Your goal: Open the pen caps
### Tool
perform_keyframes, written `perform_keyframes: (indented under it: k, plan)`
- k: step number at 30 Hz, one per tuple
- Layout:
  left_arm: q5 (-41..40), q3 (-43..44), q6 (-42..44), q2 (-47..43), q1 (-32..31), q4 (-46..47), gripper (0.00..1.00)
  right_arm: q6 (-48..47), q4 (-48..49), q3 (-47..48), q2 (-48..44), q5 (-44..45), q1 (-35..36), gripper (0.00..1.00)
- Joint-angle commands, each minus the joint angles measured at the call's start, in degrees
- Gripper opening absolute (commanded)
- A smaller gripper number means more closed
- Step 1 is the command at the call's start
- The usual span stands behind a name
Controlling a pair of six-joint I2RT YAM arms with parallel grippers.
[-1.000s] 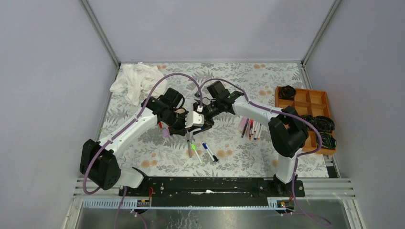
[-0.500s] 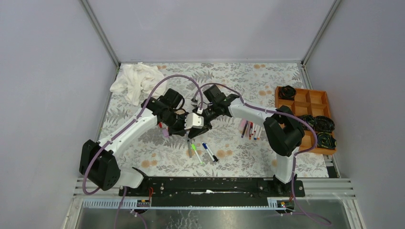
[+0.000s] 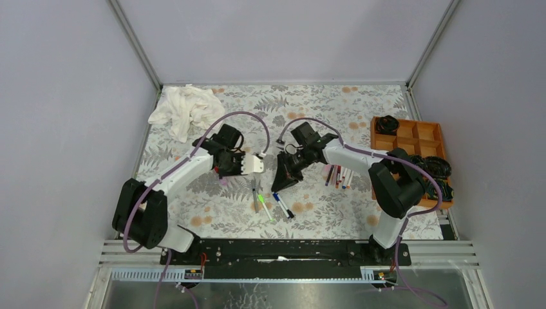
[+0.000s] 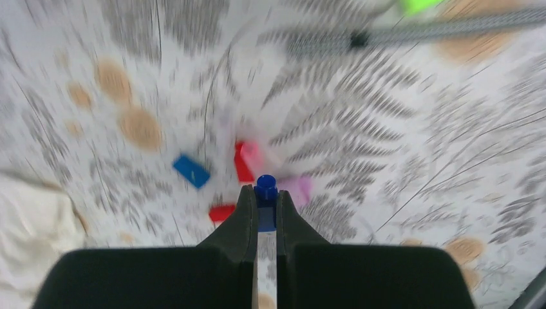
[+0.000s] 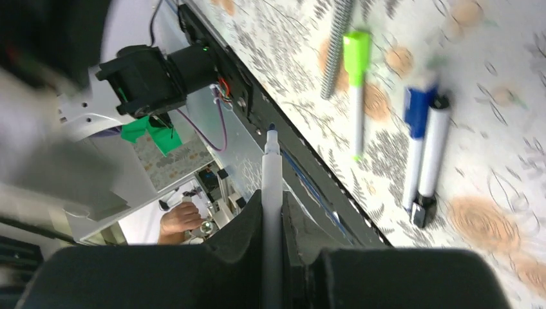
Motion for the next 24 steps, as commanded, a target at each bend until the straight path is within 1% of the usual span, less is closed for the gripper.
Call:
perform_keyframes:
  k: [1,4,7,8,9,10,14,16,21,24]
  plan:
    - [-11.1,-1.4,2.9,3.1,4.3,2.3,0.00,-2.2,-7.2,-2.5,-4.0,1.6,-1.7,0.00]
    - [-10.9,-1.9,2.3,3.6,5.0,3.9,0.00,-3.2,-8.5,-2.8,-4.9,4.1,-2.7,0.00]
    - [-8.5,-1.4,-0.2,4.1,5.3,5.8,0.00,-3.7,-9.3,-3.4,-6.3,9.5,-4.1,0.00]
    - [-7.6,-1.1,-1.5,4.6,5.4,6.6,0.01,-3.7,-9.6,-3.8,-7.2,14.4,-4.5,0.00]
    - [-6.9,-0.6,-2.9,5.4,5.5,7.4,0.03,-3.7,-10.3,-4.1,-8.3,17.4,-4.8,0.00]
    - [-6.1,-0.1,-4.0,6.3,5.8,7.9,0.04,-3.4,-10.5,-4.6,-9.5,23.3,-5.2,0.00]
    - [-3.0,2.3,-8.0,11.1,7.3,8.4,0.15,-1.2,-10.7,-8.4,-16.1,42.2,-6.7,0.00]
    - [-1.7,3.2,-9.2,13.0,7.9,8.5,0.20,0.5,-10.3,-11.0,-19.1,50.2,-7.3,0.00]
    - [-1.3,4.4,-11.0,15.4,8.2,8.3,0.27,3.6,-9.3,-15.0,-23.7,64.5,-9.8,0.00]
    - [-0.3,5.9,-12.7,15.2,8.7,7.5,0.33,4.6,-8.4,-16.2,-23.5,68.3,-11.9,0.00]
